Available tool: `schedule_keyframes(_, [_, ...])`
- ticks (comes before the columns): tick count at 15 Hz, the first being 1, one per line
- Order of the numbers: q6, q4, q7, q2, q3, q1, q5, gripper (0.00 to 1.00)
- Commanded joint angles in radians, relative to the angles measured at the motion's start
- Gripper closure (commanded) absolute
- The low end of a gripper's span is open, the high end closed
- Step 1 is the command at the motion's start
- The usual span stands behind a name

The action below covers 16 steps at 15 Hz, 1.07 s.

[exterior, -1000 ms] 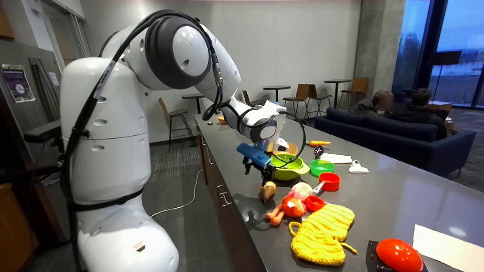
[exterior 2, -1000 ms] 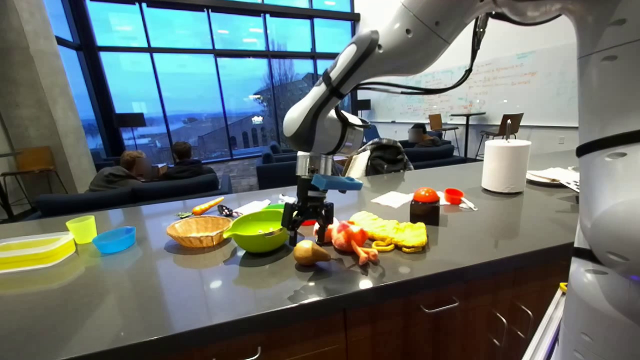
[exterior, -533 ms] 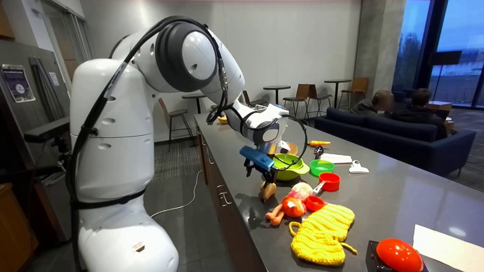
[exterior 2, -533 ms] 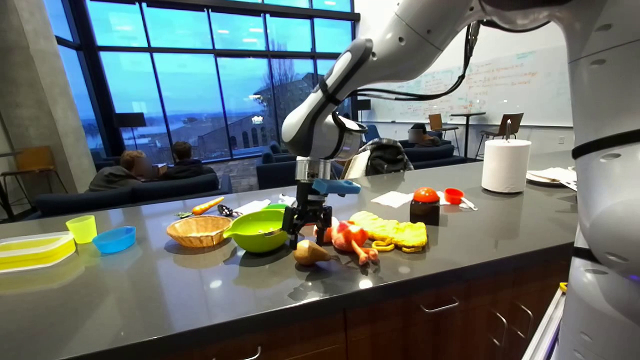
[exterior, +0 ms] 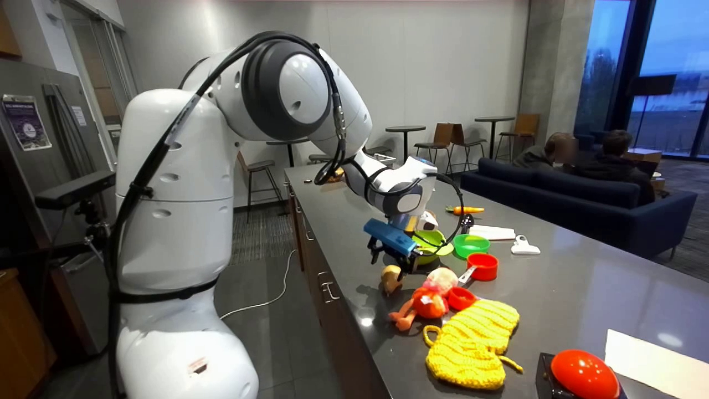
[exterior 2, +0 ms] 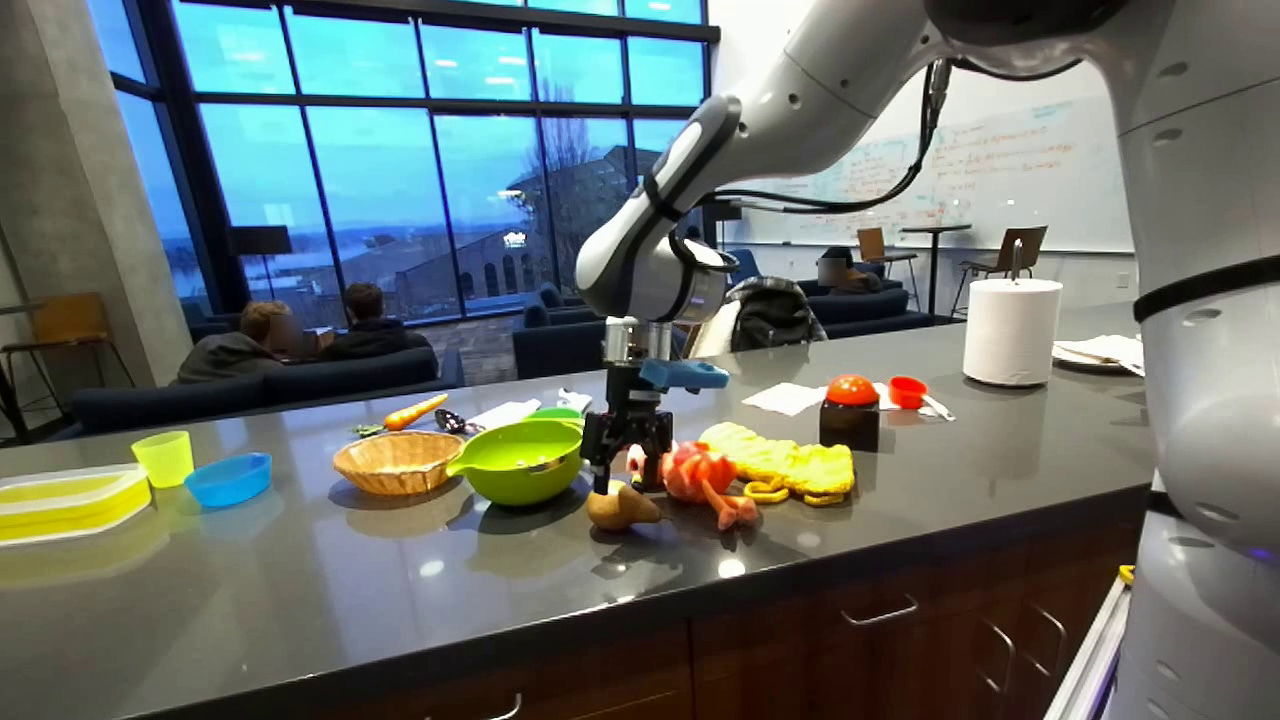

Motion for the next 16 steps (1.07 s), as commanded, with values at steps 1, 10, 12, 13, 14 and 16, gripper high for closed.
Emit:
schedule_keyframes(1, [-0.016, 0.031, -0.044, 0.033, 0.007, -0.019, 0.014, 0.0])
schedule_keyframes(10, [-0.02, 0.052, -0.075, 0.084, 0.022, -0.042, 0.035, 0.0])
schedule_keyframes(12, [-0.018, 0.05, -0.072, 0.088, 0.025, -0.044, 0.038, 0.0])
schedule_keyframes(13, [-0.016, 0.048, -0.072, 0.09, 0.026, -0.045, 0.041, 0.0])
schedule_keyframes(14, [-0.015, 0.047, -0.07, 0.092, 0.026, -0.045, 0.044, 0.0])
schedule_keyframes(16, [-0.012, 0.044, -0.073, 0.094, 0.028, -0.048, 0.057, 0.26])
